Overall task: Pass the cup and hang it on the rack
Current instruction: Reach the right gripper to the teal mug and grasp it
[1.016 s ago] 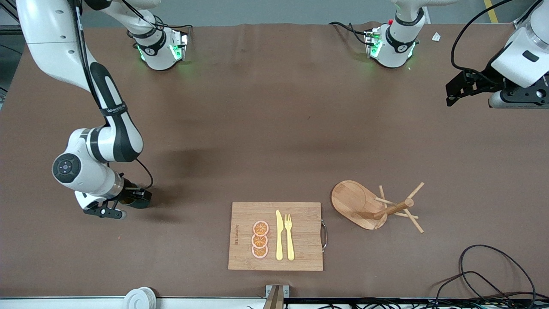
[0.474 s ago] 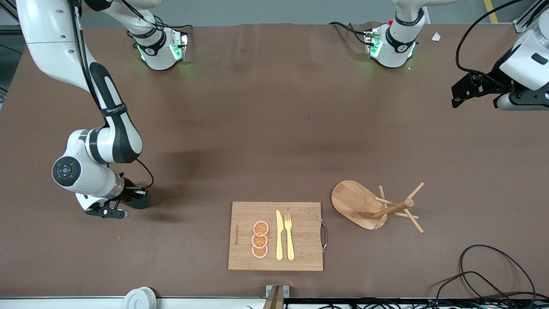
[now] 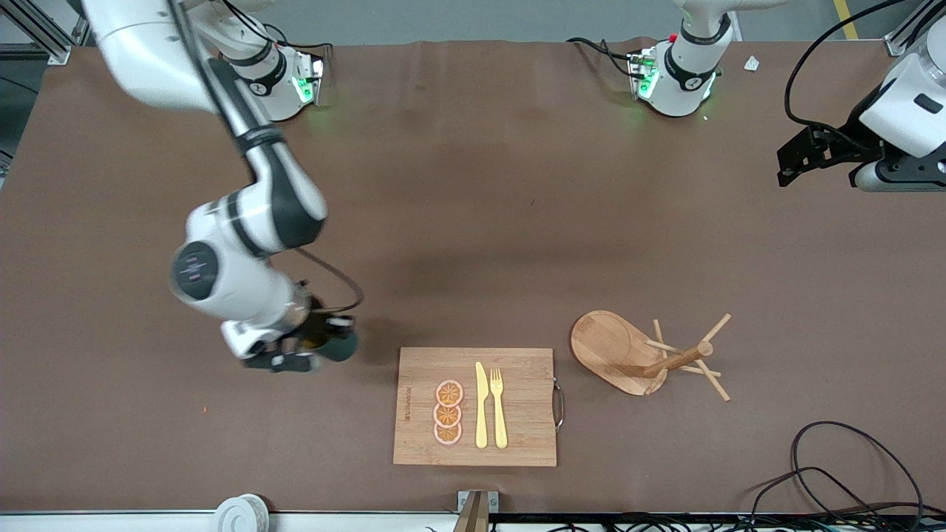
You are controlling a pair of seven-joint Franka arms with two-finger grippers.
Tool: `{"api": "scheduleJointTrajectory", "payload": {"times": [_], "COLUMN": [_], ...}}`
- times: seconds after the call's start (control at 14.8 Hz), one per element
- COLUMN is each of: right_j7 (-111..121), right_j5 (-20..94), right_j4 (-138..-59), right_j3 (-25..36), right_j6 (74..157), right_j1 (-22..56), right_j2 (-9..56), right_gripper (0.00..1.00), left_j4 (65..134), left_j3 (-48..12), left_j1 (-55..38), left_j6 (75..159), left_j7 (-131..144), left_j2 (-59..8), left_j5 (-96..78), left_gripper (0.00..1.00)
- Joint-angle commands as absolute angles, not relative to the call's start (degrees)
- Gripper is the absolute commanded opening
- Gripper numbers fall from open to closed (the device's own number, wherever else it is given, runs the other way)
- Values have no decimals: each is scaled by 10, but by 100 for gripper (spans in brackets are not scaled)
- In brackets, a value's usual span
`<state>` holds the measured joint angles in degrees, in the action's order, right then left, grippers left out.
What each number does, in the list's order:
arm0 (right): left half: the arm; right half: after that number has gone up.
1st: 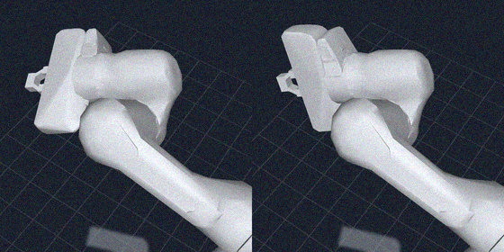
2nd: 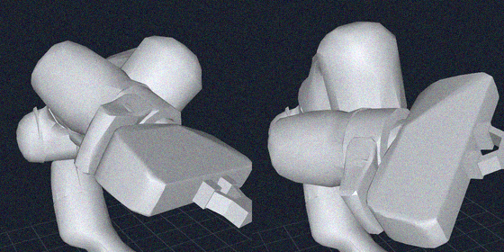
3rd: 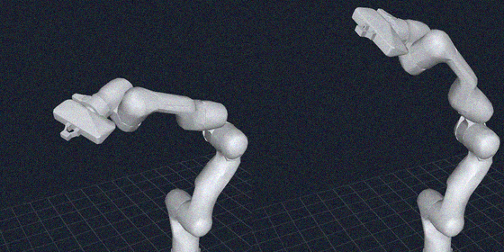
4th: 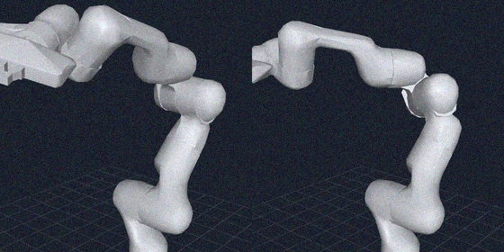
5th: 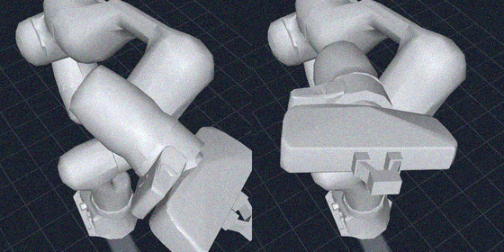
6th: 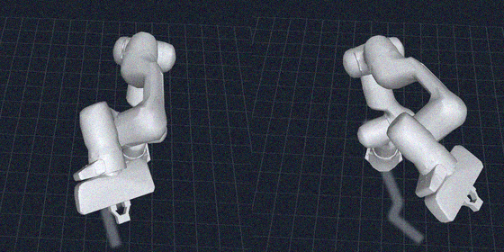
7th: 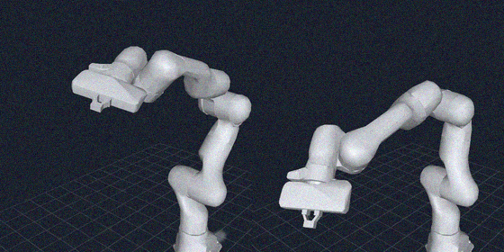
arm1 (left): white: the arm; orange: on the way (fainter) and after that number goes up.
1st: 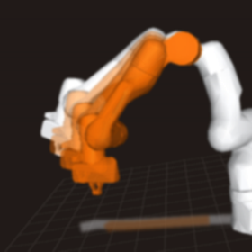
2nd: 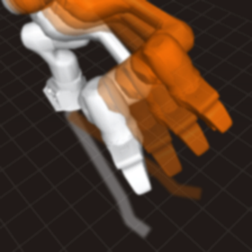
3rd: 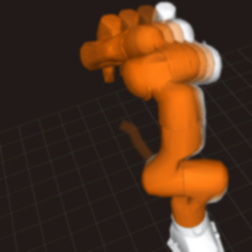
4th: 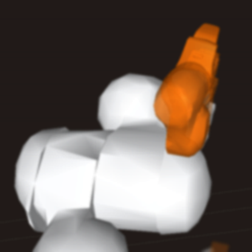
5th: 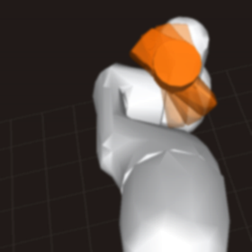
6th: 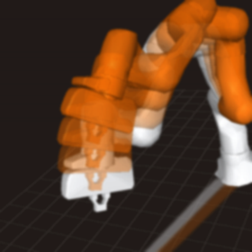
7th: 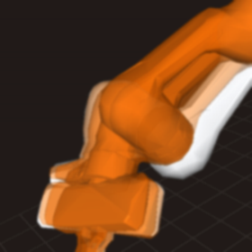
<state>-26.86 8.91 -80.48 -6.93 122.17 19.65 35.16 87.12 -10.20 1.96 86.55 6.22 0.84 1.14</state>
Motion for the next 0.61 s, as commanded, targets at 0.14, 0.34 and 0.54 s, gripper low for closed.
{"api": "scheduleJointTrajectory", "payload": {"times": [0.14,0.34,0.54], "right_j7": [-399,-420,-437], "right_j5": [91,26,-11], "right_j4": [-668,-666,-671], "right_j3": [-58,-55,-49], "right_j6": [1216,1218,1216], "right_j1": [338,400,431], "right_j2": [452,477,493], "right_gripper": [2,5,7], "left_j4": [869,869,869], "left_j3": [-104,-104,-104], "left_j1": [23,23,33], "left_j6": [872,877,875], "left_j7": [61,62,57], "left_j2": [8,8,10], "left_j5": [11,12,12], "left_gripper": [100,100,100]}}
